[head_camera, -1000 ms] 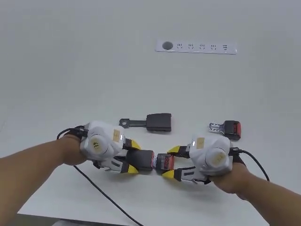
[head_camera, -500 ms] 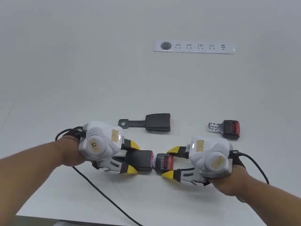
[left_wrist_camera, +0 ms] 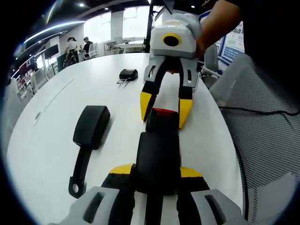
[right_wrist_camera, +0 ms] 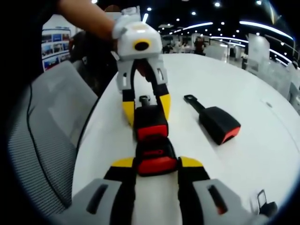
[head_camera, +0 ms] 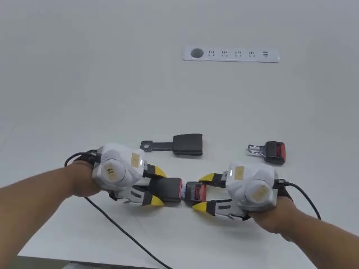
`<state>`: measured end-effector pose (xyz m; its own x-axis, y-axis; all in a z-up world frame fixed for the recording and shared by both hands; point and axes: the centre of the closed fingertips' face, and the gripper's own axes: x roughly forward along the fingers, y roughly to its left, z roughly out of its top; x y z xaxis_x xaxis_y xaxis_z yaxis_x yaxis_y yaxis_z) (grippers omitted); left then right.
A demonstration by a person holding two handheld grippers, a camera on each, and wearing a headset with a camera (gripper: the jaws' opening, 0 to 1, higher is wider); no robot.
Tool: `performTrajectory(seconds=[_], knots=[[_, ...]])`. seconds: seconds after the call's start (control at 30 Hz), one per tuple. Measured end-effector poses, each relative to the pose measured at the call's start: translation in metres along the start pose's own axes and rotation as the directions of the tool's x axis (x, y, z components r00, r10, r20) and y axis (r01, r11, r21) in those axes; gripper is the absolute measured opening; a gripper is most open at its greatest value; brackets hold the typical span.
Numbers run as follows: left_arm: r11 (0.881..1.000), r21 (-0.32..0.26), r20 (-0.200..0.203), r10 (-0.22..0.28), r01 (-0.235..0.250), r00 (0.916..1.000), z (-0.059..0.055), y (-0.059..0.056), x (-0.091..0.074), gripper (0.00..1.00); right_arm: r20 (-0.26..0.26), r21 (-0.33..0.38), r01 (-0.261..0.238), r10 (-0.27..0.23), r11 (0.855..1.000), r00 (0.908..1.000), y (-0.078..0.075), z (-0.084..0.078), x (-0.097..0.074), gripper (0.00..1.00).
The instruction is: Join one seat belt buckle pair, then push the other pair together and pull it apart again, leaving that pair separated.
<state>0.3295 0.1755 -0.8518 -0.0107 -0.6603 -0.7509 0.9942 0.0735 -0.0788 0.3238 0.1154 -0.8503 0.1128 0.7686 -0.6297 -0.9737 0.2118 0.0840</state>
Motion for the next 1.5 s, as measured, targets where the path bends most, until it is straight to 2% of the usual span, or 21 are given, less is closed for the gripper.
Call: performTrajectory(seconds=[0.2,0.3,0.37,0.43,0.47,0.5,0.53,0.6,0.63,0.7,0.8,0.93,1.03,1.13,1.2,1.37,1.5], knots=[[1.0,0.018,-0.026,0.008,-0.008,0.9996,0.001,0.0,0.002,0.36,-0.012,0.014,0.001,-0.001,1.0,0.9999,0.001,0.0,0.001,0.34],[0.999,0.027,-0.037,0.019,-0.018,0.9991,0.001,-0.001,0.002,0.36,-0.022,-0.005,0.018,-0.018,1.0,0.9996,0.002,0.001,0.001,0.35],[0.999,0.033,-0.064,0.019,-0.017,0.9978,0.002,-0.001,0.002,0.36,-0.03,-0.004,0.033,-0.033,0.999,0.999,0.002,0.002,0.002,0.36],[1.0,0.014,-0.077,0.023,-0.022,0.9968,0.004,0.0,0.001,0.38,-0.043,0.003,0.043,-0.043,0.999,0.9981,0.002,0.003,0.001,0.37],[0.999,-0.037,-0.069,0.025,-0.028,0.9973,0.007,-0.001,0.001,0.39,-0.047,0.016,0.049,-0.048,0.999,0.9978,0.001,0.003,0.0,0.37],[0.997,-0.064,-0.067,0.044,-0.048,0.9968,0.008,0.002,0.0,0.43,-0.029,0.027,0.059,-0.058,0.998,0.9979,0.0,0.007,-0.002,0.4],[0.995,-0.057,-0.061,0.079,-0.082,0.9951,0.009,0.008,-0.001,0.47,-0.016,0.035,0.069,-0.069,0.997,0.9975,-0.002,0.009,-0.003,0.5],[0.995,-0.063,-0.051,0.08,-0.083,0.9955,0.014,0.005,-0.005,0.6,0.021,0.078,0.092,-0.094,0.993,0.9954,-0.007,0.015,-0.008,0.67],[0.994,-0.065,-0.045,0.085,-0.088,0.9954,0.015,0.004,-0.007,0.64,0.026,0.08,0.099,-0.101,0.992,0.9945,-0.009,0.016,-0.012,0.71],[0.992,-0.069,-0.044,0.1,-0.103,0.994,0.016,0.005,-0.009,0.71,0.025,0.064,0.111,-0.113,0.992,0.9933,-0.011,0.015,-0.018,0.74],[0.987,-0.083,-0.034,0.133,-0.135,0.9906,0.019,0.006,-0.014,0.76,0.035,0.069,0.105,-0.108,0.992,0.9935,-0.011,0.014,-0.027,0.76],[0.981,-0.091,-0.017,0.168,-0.169,0.9856,0.024,0.008,-0.022,0.79,0.045,0.06,0.123,-0.125,0.991,0.9911,-0.017,0.01,-0.046,0.76],[0.977,-0.094,-0.003,0.194,-0.193,0.9811,0.028,0.013,-0.028,0.81,0.046,0.051,0.146,-0.148,0.988,0.9879,-0.025,0.005,-0.063,0.77],[0.969,-0.093,0.009,0.229,-0.228,0.9733,0.035,0.022,-0.033,0.82,0.039,0.043,0.16,-0.162,0.986,0.986,-0.033,0.001,-0.076,0.77],[0.965,-0.063,-0.013,0.253,-0.253,0.9675,0.034,0.03,-0.036,0.81,0.028,0.035,0.173,-0.174,0.984,0.9844,-0.041,-0.004,-0.085,0.77],[0.962,-0.07,0.019,0.265,-0.263,0.964,0.047,0.04,-0.042,0.81,0.013,0.043,0.207,-0.208,0.977,0.9781,-0.062,-0.012,-0.106,0.75],[0.956,-0.06,0.042,0.291,-0.288,0.9559,0.059,0.058,-0.047,0.81,0.004,0.035,0.222,-0.222,0.974,0.975,-0.077,-0.016,-0.122,0.75]])
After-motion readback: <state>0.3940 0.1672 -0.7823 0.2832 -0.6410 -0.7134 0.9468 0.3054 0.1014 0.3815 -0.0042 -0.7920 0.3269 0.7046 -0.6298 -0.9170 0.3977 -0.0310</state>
